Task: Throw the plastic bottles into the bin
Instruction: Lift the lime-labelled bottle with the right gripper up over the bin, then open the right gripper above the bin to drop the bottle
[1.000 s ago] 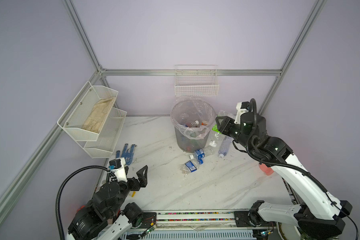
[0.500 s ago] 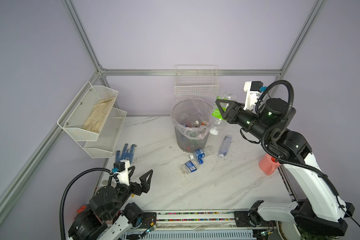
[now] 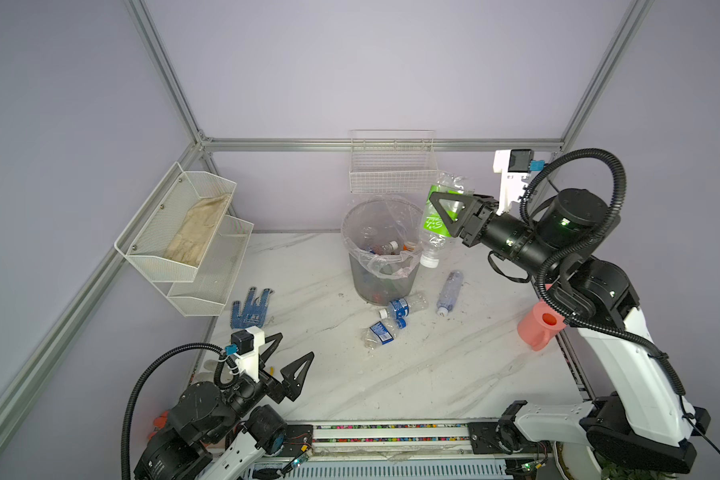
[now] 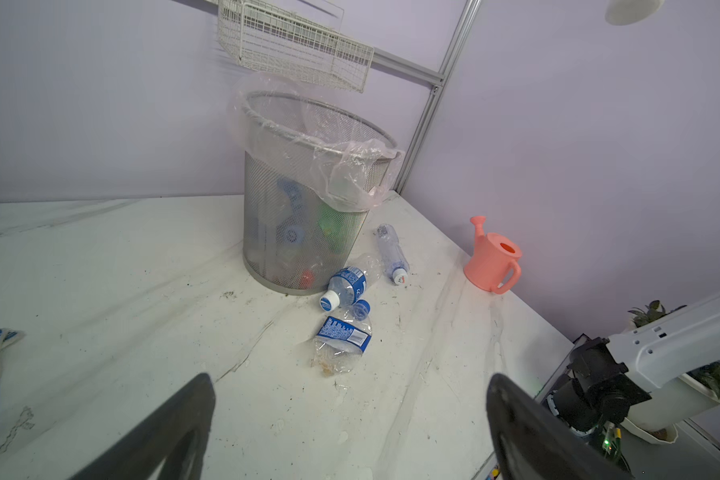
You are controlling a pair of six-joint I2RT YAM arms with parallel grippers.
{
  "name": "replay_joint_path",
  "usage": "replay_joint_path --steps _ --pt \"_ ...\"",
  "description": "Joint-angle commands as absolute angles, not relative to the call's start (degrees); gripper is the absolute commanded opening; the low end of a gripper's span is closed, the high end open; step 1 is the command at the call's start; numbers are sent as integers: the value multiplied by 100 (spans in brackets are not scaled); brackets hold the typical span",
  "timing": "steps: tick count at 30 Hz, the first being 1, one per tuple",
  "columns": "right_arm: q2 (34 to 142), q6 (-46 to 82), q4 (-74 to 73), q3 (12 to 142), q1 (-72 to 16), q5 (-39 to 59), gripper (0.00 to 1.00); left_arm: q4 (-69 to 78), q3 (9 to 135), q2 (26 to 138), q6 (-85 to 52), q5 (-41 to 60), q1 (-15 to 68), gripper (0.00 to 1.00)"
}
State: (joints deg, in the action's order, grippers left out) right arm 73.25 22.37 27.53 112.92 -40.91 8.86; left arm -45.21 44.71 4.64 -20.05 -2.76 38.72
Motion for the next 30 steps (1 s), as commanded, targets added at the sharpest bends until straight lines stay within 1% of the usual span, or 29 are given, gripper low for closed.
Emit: replay_joint_path --steps 1,8,13,16,22,23,26,27,28,30 --pt "7099 1929 2438 11598 -4122 1034 0 -4219 4262 304 -1828 23 3902 100" --pt "6666 1914 2027 11453 -4124 629 0 -4168 4245 358 -1785 192 3900 100" --pt "6697 1855 2222 11562 -4124 75 0 -4174 4230 368 -1793 124 3902 100" --pt "6959 1695 2548 11804 -4122 -368 0 -4179 4238 385 -1805 97 3902 100" --pt "7836 1298 3058 12533 -4122 -1058 0 -4181 4242 421 -1815 110 3898 100" --pt "8138 1223 3127 12689 -4123 -1144 2 -4175 4245 430 -1823 120 3896 100" --pt "8714 1092 3204 12829 -4122 -1293 5 -4176 4240 463 -1827 108 3897 100" --pt "8872 1026 3177 12751 -4122 -1344 8 -4184 4237 473 -1820 101 3899 100" --pt "9062 1002 3181 12642 -4105 -1448 15 -4186 4236 475 -1819 90 3899 100" --pt "9438 976 3298 12466 -4059 -1513 39 -4201 4245 475 -1833 54 3902 100"
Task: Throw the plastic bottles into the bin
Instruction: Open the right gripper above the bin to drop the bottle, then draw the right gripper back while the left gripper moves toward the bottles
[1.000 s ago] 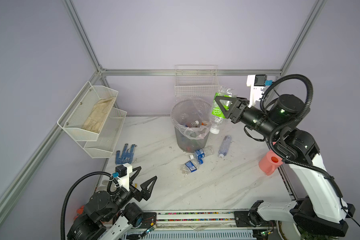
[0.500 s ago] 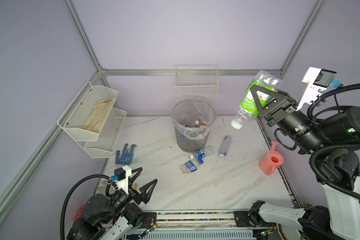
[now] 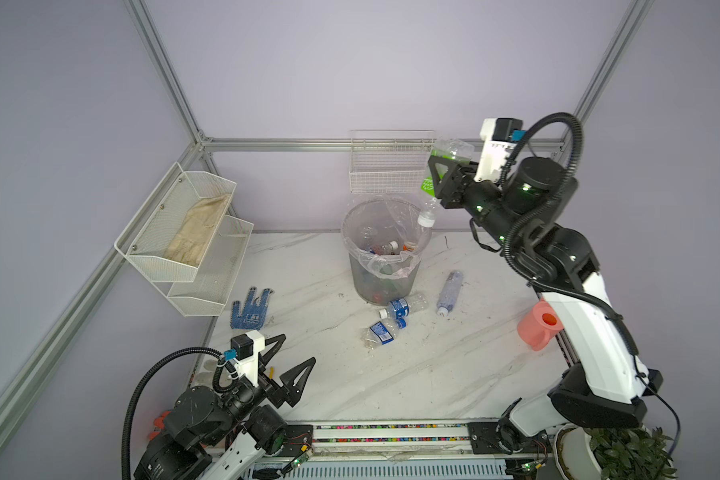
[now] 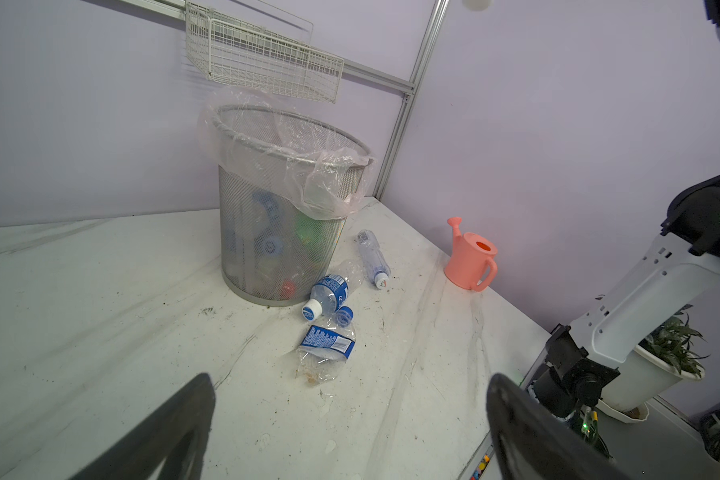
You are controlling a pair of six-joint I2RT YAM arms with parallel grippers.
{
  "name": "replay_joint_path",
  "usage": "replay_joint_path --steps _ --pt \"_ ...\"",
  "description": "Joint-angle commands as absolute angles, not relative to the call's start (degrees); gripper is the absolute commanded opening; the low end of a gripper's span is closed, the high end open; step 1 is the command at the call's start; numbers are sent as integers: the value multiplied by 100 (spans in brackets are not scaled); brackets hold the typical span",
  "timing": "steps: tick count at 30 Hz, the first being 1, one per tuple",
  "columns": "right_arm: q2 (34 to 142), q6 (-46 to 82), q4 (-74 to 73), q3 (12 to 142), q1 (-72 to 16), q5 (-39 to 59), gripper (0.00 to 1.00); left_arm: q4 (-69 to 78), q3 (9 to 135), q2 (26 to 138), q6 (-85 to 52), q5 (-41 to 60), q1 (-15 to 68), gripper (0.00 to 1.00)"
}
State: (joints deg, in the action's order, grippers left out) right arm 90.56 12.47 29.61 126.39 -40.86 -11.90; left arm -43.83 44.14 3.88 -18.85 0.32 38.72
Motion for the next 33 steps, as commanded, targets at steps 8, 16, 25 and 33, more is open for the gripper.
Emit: replay_joint_path --steps 8,16,25,33 --pt "9835 1100 3779 12852 -3938 -1746 97 -4217 4254 474 -1863 0 3894 100" --pt "9041 1106 3444 12187 -3937 -1711 97 -4226 4252 438 -1866 -33 3901 100" --pt "8517 1350 3350 11375 -3940 -1854 97 -4301 4266 594 -1951 -245 3898 100" --pt "8130 1293 3284 10479 -3938 -2155 97 -4304 4280 788 -1970 -210 3898 100"
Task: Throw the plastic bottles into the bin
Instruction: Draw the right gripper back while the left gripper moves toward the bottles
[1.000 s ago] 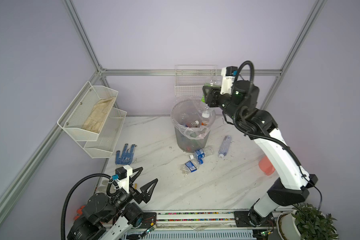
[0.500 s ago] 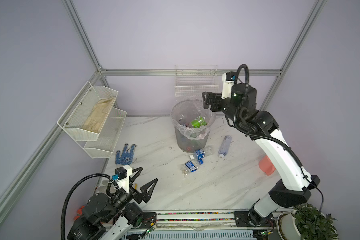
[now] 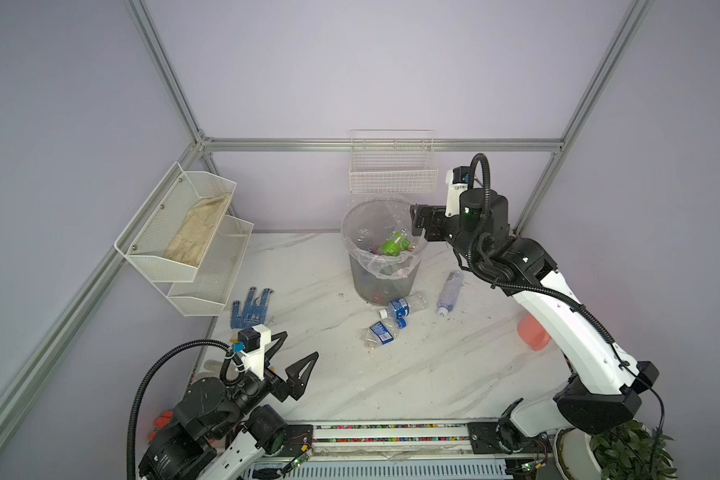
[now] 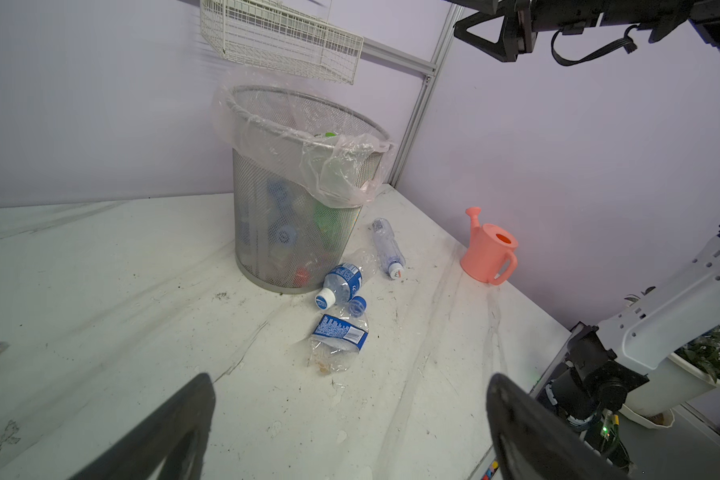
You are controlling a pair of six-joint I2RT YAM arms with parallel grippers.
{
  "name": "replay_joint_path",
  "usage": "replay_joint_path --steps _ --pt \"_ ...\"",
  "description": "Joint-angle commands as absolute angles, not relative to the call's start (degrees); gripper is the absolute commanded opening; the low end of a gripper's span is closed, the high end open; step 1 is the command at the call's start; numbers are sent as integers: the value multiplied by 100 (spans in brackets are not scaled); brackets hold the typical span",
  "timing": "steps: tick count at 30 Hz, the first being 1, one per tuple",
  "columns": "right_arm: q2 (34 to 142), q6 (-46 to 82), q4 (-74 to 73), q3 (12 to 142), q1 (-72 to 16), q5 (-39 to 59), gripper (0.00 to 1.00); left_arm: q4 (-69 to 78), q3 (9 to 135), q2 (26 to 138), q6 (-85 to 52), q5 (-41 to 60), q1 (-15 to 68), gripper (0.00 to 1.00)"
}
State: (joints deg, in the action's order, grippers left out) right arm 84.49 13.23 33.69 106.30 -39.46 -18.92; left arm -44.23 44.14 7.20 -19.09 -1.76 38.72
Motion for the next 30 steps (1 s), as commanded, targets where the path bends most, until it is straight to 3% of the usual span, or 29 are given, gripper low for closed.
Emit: replay_joint_path --steps 1,11,30 --pt "8047 1267 3225 10332 -3938 -2191 97 -4301 4278 806 -1980 -215 3897 100" --pt "6623 1024 2959 8587 -3940 -2682 97 -4440 4321 1486 -2127 -532 3901 100" --pt "3359 1421 2989 6037 -3938 -2495 97 -3954 4507 3390 -2263 117 3902 100"
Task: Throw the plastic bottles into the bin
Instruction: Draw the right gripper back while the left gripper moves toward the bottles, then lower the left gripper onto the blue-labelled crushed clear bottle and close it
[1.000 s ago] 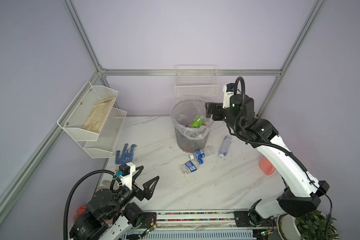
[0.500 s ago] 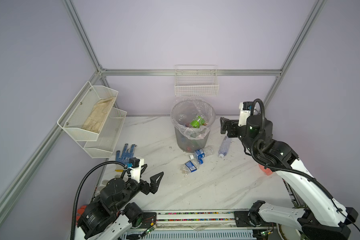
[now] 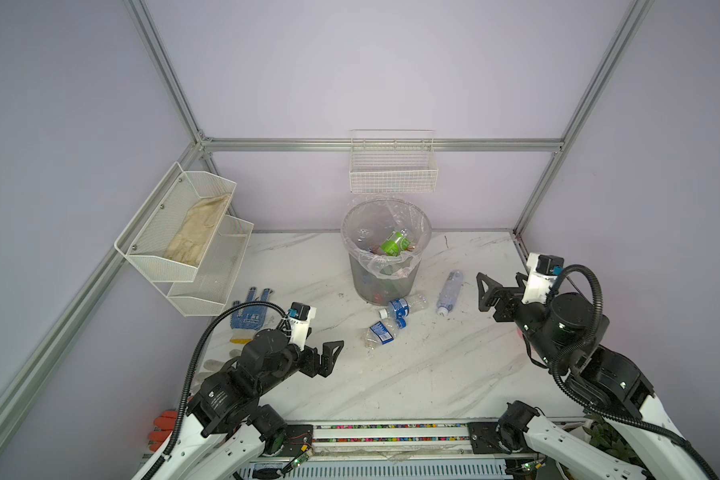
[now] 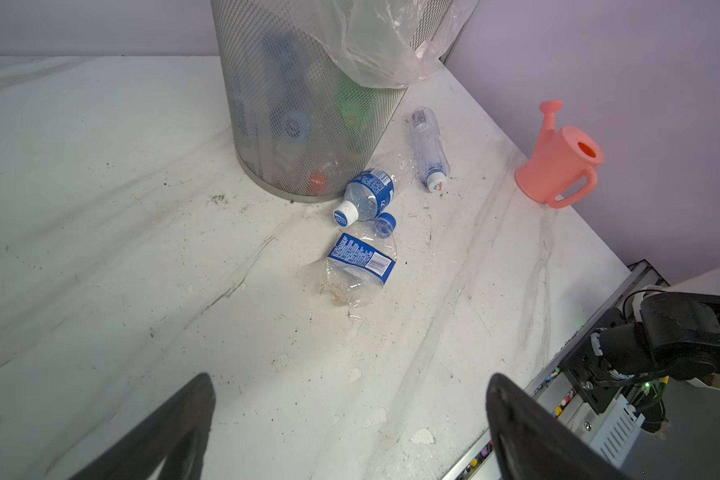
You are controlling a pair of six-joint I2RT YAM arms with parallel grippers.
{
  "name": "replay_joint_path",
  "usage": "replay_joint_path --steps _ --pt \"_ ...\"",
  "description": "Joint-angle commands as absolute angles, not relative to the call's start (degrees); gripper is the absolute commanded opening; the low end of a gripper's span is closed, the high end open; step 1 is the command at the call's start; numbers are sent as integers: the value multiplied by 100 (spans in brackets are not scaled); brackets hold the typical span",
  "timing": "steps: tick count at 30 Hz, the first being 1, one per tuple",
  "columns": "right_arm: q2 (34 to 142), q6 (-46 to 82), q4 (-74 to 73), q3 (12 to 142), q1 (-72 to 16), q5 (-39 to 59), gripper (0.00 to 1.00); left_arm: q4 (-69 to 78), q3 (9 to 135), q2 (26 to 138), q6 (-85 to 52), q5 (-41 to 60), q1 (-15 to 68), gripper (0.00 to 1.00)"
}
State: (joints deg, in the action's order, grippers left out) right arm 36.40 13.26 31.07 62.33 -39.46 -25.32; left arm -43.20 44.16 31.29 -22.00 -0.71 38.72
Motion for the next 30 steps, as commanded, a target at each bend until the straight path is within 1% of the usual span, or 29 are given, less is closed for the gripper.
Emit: replay_joint_path --steps 1,5,14,21,30 --pt "3226 1448 2997 5944 -3938 -2517 97 -3889 4534 3577 -2259 154 3902 100" --pt "2891 1509 3049 5659 -3938 -2487 97 -3589 4644 4236 -2250 333 3902 100" --pt "2528 1529 2850 5189 -3938 -2317 97 -3031 4937 5552 -2158 552 3927 100" --pt "2383 1525 2813 5110 -3938 -2319 97 -2700 5117 6422 -2054 580 3957 100" --pt "2372 1530 2804 5090 -3938 -2282 97 -2631 5703 7576 -1715 545 3996 100"
